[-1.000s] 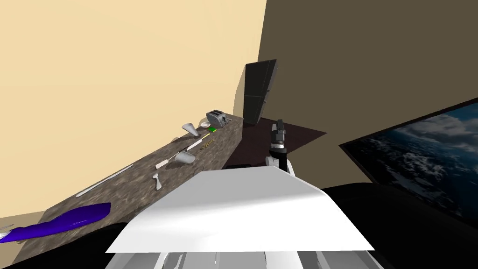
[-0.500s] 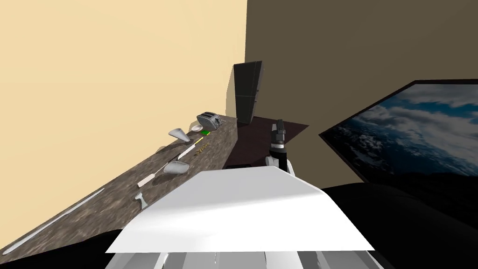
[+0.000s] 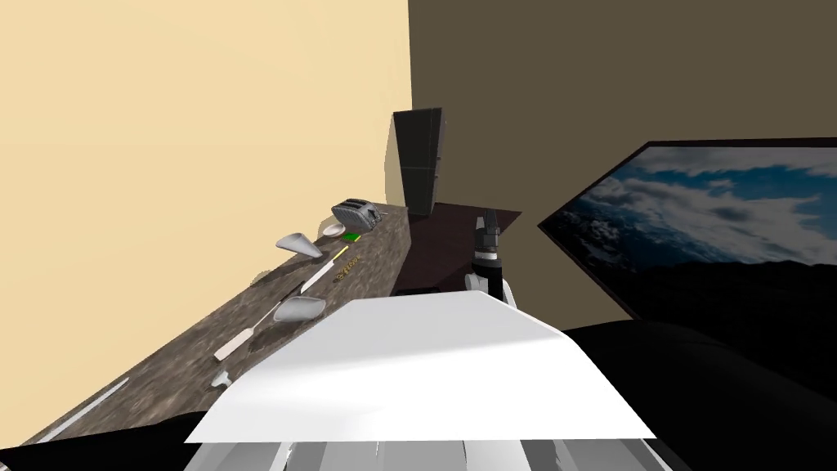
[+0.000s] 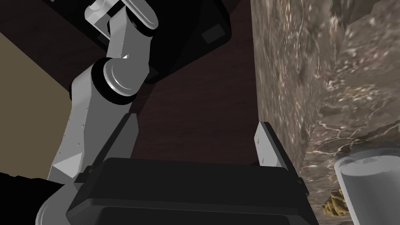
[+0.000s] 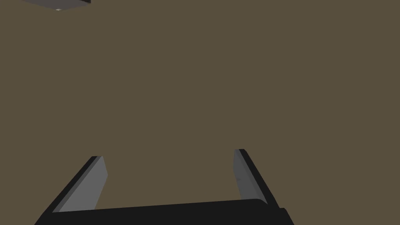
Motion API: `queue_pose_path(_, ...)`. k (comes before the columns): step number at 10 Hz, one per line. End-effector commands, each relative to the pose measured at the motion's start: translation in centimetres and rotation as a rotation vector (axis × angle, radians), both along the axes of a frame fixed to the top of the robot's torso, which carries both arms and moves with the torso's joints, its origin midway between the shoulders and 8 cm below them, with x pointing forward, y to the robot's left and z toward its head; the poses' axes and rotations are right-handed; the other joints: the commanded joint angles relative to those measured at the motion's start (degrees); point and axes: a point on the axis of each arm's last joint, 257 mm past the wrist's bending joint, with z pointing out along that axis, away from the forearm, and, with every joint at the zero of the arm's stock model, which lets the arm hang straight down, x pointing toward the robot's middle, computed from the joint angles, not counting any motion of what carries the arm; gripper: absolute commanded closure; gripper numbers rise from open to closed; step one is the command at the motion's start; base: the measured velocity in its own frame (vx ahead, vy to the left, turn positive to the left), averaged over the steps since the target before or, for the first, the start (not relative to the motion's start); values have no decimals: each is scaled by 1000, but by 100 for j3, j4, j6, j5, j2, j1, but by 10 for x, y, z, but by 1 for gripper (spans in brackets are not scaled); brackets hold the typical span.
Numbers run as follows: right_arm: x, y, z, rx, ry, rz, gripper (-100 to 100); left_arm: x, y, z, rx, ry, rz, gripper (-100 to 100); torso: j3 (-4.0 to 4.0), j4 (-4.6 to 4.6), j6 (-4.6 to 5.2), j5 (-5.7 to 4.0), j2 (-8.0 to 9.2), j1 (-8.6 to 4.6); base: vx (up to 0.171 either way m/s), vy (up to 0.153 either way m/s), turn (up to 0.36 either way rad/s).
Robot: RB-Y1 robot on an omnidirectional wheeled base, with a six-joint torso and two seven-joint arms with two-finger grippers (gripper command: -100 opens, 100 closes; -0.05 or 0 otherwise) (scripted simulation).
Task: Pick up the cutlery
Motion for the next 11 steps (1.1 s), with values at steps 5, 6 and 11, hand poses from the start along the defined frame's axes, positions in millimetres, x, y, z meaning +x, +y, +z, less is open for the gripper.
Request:
queue_pose_path(5,0,0,0,0,0,0,0,-46,25,0,62,139,-293,-100,-1,0,-3,0,-2,1,-14,63,-211)
queue_pose_path(6,0,0,0,0,0,0,0,-58,33,2,76,175,-360,-100,0,0,3,0,1,3,-21,97,-423)
queue_pose_path(11,0,0,0,0,0,0,0,-85,52,3,79,264,-634,-100,2,2,-4,2,2,6,-32,80,-182)
